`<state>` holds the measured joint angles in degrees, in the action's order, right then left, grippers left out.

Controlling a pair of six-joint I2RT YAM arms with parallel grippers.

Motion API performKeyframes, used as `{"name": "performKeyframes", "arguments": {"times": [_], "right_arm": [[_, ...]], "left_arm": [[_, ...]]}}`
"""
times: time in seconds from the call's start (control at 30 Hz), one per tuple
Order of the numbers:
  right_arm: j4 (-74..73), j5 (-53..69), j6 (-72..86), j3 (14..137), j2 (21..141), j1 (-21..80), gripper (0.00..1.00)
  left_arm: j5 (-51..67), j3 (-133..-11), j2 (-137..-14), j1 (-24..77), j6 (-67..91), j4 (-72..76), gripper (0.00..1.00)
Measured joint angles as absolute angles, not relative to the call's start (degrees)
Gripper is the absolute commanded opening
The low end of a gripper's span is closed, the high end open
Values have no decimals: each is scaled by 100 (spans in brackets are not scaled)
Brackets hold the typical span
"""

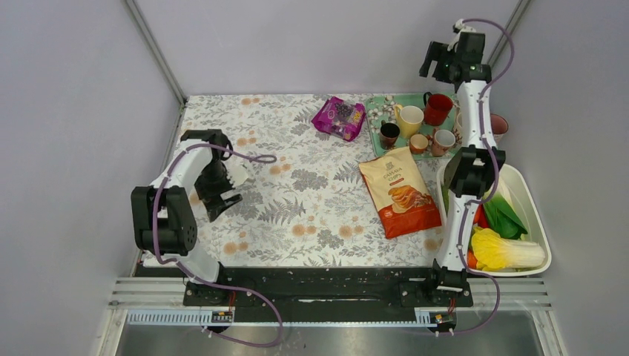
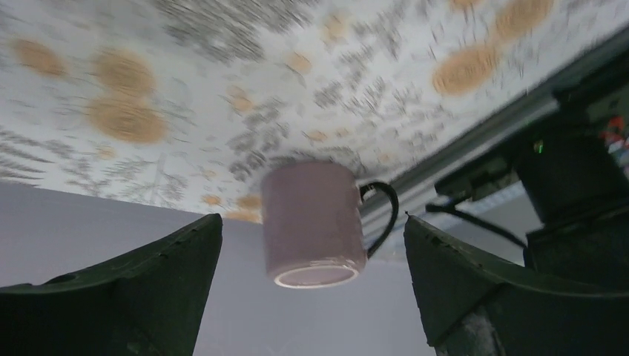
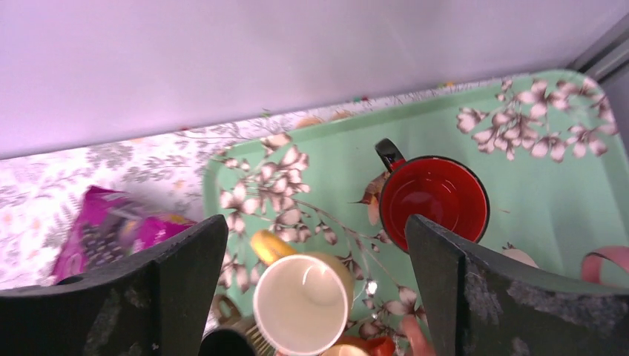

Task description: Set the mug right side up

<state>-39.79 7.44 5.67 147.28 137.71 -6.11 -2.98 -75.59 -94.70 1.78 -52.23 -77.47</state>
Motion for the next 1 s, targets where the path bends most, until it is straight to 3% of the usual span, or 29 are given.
{"name": "performKeyframes", "arguments": {"times": [0.17,0.3,0.53,1.0], "right_arm": [[-3970,1074,480,14501,12991,-552,99],[-4018,1332,456,14324,12623,-416,100],[-4270,1726,366,13522,12254,-152,99],[-4488,2209,233,12818,11653,-89,99]], "left_arm": [[-676,-6206,-8562,-80,-6790,-7935,96],[-834,-5824,-7758,-545,-8206,-8119,98],[-1146,-5054,-7465,-1223,-10042,-7907,99],[-1087,-4429,-7524,-1732,-11006,-5878,99]]}}
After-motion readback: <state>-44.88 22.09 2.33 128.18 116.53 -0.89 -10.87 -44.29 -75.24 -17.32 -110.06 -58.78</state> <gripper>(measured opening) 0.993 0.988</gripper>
